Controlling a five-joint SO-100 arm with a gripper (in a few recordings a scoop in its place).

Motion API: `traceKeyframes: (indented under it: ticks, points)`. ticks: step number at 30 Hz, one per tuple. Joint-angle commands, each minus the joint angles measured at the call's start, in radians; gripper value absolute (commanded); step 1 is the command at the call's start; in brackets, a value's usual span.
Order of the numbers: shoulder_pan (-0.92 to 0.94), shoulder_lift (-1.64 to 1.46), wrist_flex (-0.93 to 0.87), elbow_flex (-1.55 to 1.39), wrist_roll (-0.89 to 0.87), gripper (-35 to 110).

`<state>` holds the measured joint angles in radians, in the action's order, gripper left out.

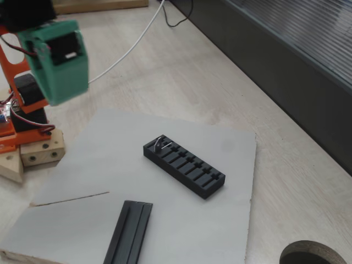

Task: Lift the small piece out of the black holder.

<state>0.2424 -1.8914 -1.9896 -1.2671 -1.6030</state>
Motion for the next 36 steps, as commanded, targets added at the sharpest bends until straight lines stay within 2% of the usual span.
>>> traceKeyframes:
  ticks: [1, 5, 32, 36]
  points:
    - [-0.061, 0.046, -0.028, 0.017, -0.012, 5]
    - [-0.106, 0.061, -0.028, 0.014, -0.012, 5]
    - [-0.107, 0.129, -0.028, -0.011, -0.015, 5]
    - [-0.181, 0.176, -0.026, -0.008, -0.06, 5]
